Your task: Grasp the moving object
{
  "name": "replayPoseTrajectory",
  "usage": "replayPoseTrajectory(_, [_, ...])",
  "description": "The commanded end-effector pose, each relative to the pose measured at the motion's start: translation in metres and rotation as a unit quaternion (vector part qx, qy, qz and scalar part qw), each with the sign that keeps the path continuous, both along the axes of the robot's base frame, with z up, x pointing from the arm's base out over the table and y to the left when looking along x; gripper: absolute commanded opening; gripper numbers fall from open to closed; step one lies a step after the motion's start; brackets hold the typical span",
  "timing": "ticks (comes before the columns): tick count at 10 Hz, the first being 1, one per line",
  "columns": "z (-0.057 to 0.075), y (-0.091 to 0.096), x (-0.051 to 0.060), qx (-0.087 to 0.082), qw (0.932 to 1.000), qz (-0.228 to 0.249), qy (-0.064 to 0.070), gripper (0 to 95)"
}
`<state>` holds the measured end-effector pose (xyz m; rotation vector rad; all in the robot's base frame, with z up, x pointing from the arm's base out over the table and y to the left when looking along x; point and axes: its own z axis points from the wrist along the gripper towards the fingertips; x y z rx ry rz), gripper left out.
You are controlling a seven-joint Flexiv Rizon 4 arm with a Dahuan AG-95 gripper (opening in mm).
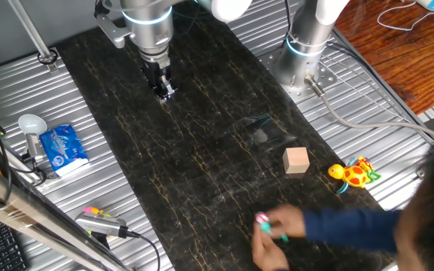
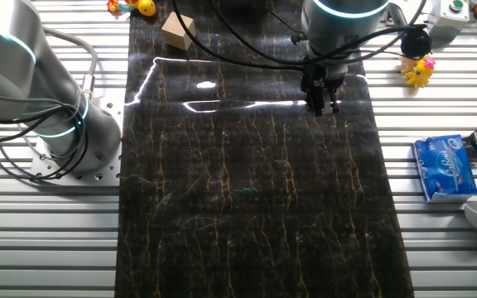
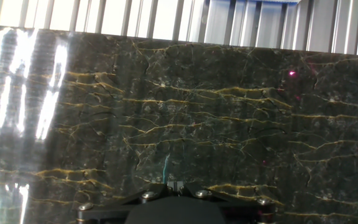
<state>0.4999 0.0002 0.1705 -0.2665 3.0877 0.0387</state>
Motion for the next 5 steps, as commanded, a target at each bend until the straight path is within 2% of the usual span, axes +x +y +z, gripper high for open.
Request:
replayPoseTrajectory(1, [-0.0001,0.0,0.0,0.0,1.0,0.0,0.0,0.0])
replayPoseTrajectory(5, [-0.0001,0.0,0.0,-0.002,1.0,0.0,0.0,0.0])
